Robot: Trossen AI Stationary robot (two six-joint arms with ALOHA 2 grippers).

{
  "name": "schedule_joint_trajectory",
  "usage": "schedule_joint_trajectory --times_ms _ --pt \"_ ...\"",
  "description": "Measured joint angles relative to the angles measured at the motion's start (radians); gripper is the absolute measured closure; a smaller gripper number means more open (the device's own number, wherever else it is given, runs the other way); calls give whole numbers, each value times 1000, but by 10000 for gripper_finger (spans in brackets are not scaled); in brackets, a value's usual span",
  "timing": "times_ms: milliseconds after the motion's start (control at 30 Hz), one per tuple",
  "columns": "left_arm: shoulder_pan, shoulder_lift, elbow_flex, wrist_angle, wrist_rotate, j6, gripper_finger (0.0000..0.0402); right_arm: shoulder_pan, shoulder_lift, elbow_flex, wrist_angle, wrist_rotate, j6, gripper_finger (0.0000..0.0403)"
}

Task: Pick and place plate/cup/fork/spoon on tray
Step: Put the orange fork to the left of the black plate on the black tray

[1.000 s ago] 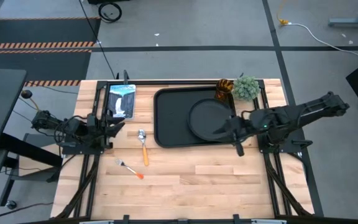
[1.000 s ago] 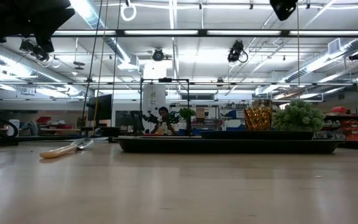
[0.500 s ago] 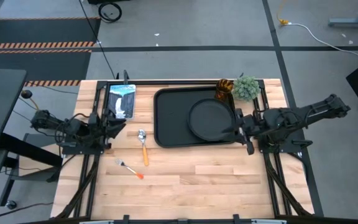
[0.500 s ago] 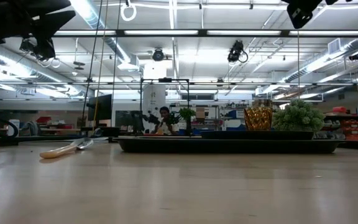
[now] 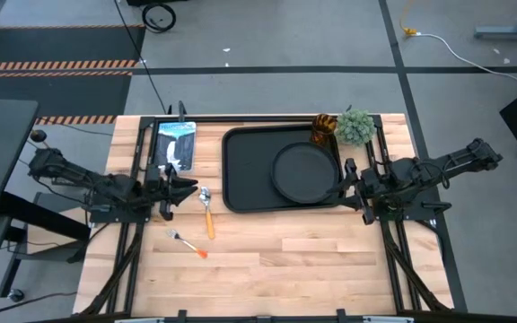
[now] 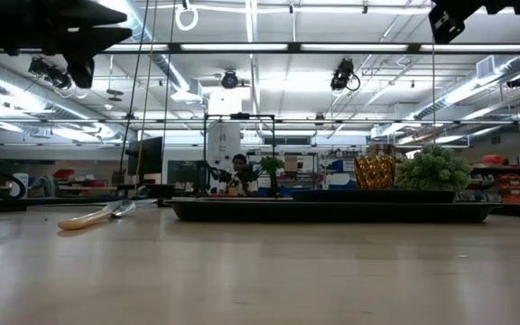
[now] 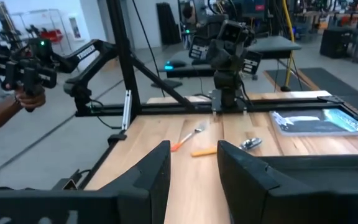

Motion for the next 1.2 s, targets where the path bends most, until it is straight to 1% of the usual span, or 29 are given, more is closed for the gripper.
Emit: schedule_joint_trajectory --times_ms 133,267,467,633,800,1033,1200 --pt "0 120 79 -63 -1 -55 292 0 -23 -56 62 0 0 264" --pt "0 229 167 -183 -8 -149 292 0 -33 -116 123 -1 -5 264" --pt "0 375 301 -383 -27 -299 292 0 -40 -161 173 -14 -39 264" --pt "0 484 386 -488 -31 -431 292 0 -41 -163 173 -27 -77 264" --pt "-12 595 444 -604 -30 -581 292 0 -44 -163 170 -29 -98 264" --pt "-54 764 518 -739 -29 -843 292 0 -43 -163 160 -30 -117 264" --pt "-80 887 626 -888 -17 -972 292 0 -43 -163 158 -30 -133 264"
